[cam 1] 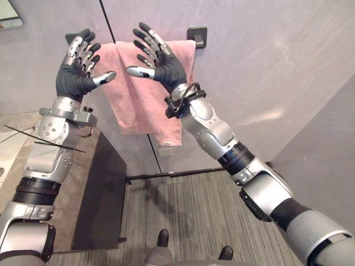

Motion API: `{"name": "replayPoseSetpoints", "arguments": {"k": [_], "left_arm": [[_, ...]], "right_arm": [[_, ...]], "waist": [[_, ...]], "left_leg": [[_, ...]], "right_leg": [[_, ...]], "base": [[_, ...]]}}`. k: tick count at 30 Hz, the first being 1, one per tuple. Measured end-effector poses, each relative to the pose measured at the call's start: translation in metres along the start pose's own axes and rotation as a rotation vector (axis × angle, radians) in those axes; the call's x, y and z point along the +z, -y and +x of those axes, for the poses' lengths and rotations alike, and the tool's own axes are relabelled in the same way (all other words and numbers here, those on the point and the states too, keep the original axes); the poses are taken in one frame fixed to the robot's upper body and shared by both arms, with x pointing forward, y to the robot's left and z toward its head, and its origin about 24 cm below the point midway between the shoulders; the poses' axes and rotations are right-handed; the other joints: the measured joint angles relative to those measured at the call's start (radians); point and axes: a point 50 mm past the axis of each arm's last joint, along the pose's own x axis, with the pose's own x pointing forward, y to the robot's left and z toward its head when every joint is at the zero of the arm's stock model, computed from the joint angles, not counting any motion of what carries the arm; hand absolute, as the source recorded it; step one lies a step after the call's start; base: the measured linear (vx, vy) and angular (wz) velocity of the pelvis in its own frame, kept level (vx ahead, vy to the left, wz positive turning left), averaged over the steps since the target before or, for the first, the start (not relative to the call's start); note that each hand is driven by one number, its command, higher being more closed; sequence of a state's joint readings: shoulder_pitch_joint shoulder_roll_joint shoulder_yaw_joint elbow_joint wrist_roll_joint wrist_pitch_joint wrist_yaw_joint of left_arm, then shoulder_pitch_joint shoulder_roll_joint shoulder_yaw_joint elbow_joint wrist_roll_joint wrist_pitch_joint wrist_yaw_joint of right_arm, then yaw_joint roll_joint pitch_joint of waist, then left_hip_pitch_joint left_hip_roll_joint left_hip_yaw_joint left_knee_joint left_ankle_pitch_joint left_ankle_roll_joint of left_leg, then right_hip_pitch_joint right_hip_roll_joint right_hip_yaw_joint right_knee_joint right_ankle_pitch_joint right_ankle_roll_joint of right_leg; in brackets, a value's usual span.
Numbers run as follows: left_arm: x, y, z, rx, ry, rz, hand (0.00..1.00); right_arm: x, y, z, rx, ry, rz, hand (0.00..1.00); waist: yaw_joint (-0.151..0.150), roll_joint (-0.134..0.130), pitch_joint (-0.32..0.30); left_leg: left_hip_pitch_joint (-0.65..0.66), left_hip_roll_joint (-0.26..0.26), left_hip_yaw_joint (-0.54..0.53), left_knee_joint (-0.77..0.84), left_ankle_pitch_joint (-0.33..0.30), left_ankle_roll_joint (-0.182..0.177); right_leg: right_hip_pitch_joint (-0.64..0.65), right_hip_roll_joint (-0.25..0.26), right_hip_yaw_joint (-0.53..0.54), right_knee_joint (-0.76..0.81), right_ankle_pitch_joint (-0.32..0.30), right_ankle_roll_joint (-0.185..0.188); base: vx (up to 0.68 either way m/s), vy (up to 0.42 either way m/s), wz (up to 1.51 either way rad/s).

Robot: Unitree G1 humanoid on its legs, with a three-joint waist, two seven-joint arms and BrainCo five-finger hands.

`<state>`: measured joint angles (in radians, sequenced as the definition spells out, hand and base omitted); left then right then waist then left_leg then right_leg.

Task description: Organize washtable

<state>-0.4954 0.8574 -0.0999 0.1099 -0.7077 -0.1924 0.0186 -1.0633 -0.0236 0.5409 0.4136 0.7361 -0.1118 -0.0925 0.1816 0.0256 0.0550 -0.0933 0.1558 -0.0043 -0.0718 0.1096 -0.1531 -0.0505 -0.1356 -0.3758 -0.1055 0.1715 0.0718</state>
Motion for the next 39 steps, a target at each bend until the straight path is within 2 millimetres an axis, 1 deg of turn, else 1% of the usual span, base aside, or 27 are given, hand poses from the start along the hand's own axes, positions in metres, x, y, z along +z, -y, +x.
{"name": "replayPoseSetpoints", "arguments": {"k": [2, 4, 7, 9, 10, 12, 15, 18, 20, 23, 25, 29, 31, 33, 34, 35, 37, 39], "left_arm": [[-0.006, 0.003, -0.001, -0.014, -0.026, -0.007, 0.00], [-0.019, 0.003, -0.003, -0.023, -0.088, -0.002, 0.00], [-0.034, 0.002, -0.005, -0.018, -0.160, -0.012, 0.00], [-0.039, 0.004, -0.002, -0.023, -0.186, -0.024, 0.00], [-0.039, 0.007, 0.001, -0.046, -0.192, -0.047, 0.00], [-0.036, 0.013, 0.008, -0.072, -0.182, -0.073, 0.00], [-0.034, 0.019, 0.015, -0.105, -0.181, -0.079, 0.00], [-0.036, 0.024, 0.025, -0.121, -0.190, -0.101, 0.00], [-0.037, 0.025, 0.030, -0.113, -0.195, -0.112, 0.00], [-0.043, 0.026, 0.032, -0.092, -0.214, -0.131, 0.00], [-0.050, 0.023, 0.030, -0.068, -0.245, -0.134, 0.00], [-0.060, 0.009, 0.027, -0.007, -0.288, -0.133, 0.00], [-0.062, -0.002, 0.025, 0.046, -0.305, -0.142, 0.00], [-0.064, -0.019, 0.021, 0.121, -0.314, -0.151, 0.00], [-0.065, -0.023, 0.020, 0.139, -0.315, -0.153, 0.00], [-0.066, -0.031, 0.017, 0.177, -0.317, -0.162, 0.00], [-0.067, -0.042, 0.012, 0.231, -0.319, -0.174, 0.00], [-0.068, -0.054, 0.006, 0.286, -0.321, -0.186, 0.00]], "right_arm": [[-0.005, -0.006, -0.001, 0.031, -0.018, -0.009, 0.00], [-0.011, -0.009, -0.001, 0.044, -0.043, -0.020, 0.00], [-0.020, -0.005, -0.003, 0.033, -0.086, -0.017, 0.00], [-0.024, -0.002, -0.004, 0.029, -0.109, -0.008, 0.00], [-0.029, 0.001, -0.005, 0.019, -0.130, 0.027, 0.00], [-0.030, 0.002, -0.004, 0.012, -0.137, 0.047, 0.00], [-0.030, -0.002, -0.003, 0.015, -0.137, 0.080, 0.00], [-0.027, -0.004, -0.001, 0.019, -0.130, 0.088, 0.00], [-0.027, 0.000, 0.000, 0.008, -0.133, 0.078, 0.00], [-0.026, 0.012, 0.002, -0.031, -0.148, 0.049, 0.00], [-0.023, 0.024, 0.003, -0.077, -0.141, 0.050, 0.00], [-0.016, 0.042, 0.006, -0.157, -0.142, 0.048, 0.00], [-0.015, 0.052, 0.007, -0.188, -0.159, 0.027, 0.00], [-0.014, 0.070, 0.004, -0.258, -0.173, 0.032, 0.00], [-0.014, 0.074, 0.003, -0.273, -0.177, 0.032, 0.00], [-0.012, 0.084, 0.000, -0.309, -0.177, 0.038, 0.00], [-0.007, 0.098, -0.004, -0.361, -0.170, 0.039, 0.00], [0.002, 0.115, -0.008, -0.420, -0.148, 0.039, 0.00]], "waist": [[0.000, -0.001, -0.001], [-0.002, -0.003, -0.002], [0.003, -0.009, -0.003], [0.010, -0.014, -0.001], [0.018, -0.019, 0.001], [0.028, -0.026, 0.016], [0.023, -0.029, 0.033], [0.026, -0.030, 0.045], [0.023, -0.029, 0.065], [0.022, -0.028, 0.082], [0.021, -0.029, 0.091], [0.021, -0.029, 0.114], [0.022, -0.029, 0.125], [0.024, -0.027, 0.131], [0.024, -0.027, 0.132], [0.025, -0.026, 0.136], [0.028, -0.024, 0.146], [0.030, -0.022, 0.166]], "left_leg": [[-0.007, 0.000, -0.004, 0.000, 0.000, 0.000], [-0.033, 0.000, -0.011, 0.002, 0.003, -0.003], [-0.076, 0.003, -0.019, 0.005, 0.009, -0.008], [-0.095, 0.006, -0.019, 0.002, 0.029, 0.001], [-0.112, 0.009, -0.014, 0.002, 0.032, 0.002], [-0.122, 0.016, 0.001, 0.002, 0.032, 0.001], [-0.134, 0.024, 0.014, 0.001, 0.032, 0.000], [-0.153, 0.034, 0.033, 0.000, 0.032, -0.002], [-0.153, 0.039, 0.035, 0.001, 0.035, -0.006], [-0.158, 0.041, 0.038, 0.000, 0.035, -0.006], [-0.160, 0.039, 0.042, 0.000, 0.035, -0.006], [-0.160, 0.037, 0.044, 0.000, 0.036, -0.006], [-0.157, 0.036, 0.045, 0.000, 0.036, -0.006], [-0.155, 0.035, 0.044, 0.001, 0.036, -0.005], [-0.155, 0.035, 0.044, 0.001, 0.036, -0.005], [-0.154, 0.034, 0.039, 0.002, 0.036, -0.005], [-0.153, 0.033, 0.034, 0.003, 0.037, -0.005], [-0.150, 0.032, 0.031, 0.004, 0.036, -0.006]], "right_leg": [[-0.006, 0.000, -0.003, 0.000, 0.000, 0.000], [-0.025, 0.001, -0.008, 0.000, 0.000, 0.000], [-0.063, 0.010, -0.015, 0.000, 0.002, -0.002], [-0.082, 0.011, -0.017, 0.000, 0.011, -0.009], [-0.102, 0.013, -0.016, 0.000, 0.014, -0.012], [-0.118, 0.014, -0.007, 0.000, 0.016, -0.014], [-0.136, 0.019, -0.005, 0.000, 0.016, -0.015], [-0.165, 0.024, -0.003, 0.000, 0.015, -0.018], [-0.167, 0.030, -0.003, 0.000, 0.017, -0.020], [-0.177, 0.032, 0.001, 0.001, 0.018, -0.020], [-0.180, 0.031, 0.003, 0.003, 0.018, -0.021], [-0.180, 0.029, 0.006, 0.004, 0.019, -0.021], [-0.178, 0.029, 0.011, 0.004, 0.020, -0.022], [-0.178, 0.029, 0.015, 0.004, 0.022, -0.024], [-0.177, 0.029, 0.016, 0.004, 0.022, -0.024], [-0.174, 0.029, 0.016, 0.003, 0.022, -0.024], [-0.171, 0.029, 0.016, 0.001, 0.022, -0.024], [-0.165, 0.029, 0.014, 0.001, 0.022, -0.024]], "base": [[0.01, 0.001, 0.04], [-0.01, 0.001, 0.06], [0.00, -0.009, 0.05], [0.01, -0.004, -0.02], [0.02, -0.007, -0.09], [0.01, -0.010, -0.15], [0.00, -0.016, -0.11], [0.01, -0.020, -0.18], [0.03, -0.015, -0.11], [0.05, 0.005, -0.07], [0.06, 0.025, -0.02], [0.02, 0.013, 0.00], [0.00, 0.012, -0.02], [0.00, 0.000, 0.00], [0.00, 0.000, 0.00], [-0.01, 0.022, 0.03], [-0.01, 0.024, 0.06], [-0.02, 0.028, 0.06]]}}
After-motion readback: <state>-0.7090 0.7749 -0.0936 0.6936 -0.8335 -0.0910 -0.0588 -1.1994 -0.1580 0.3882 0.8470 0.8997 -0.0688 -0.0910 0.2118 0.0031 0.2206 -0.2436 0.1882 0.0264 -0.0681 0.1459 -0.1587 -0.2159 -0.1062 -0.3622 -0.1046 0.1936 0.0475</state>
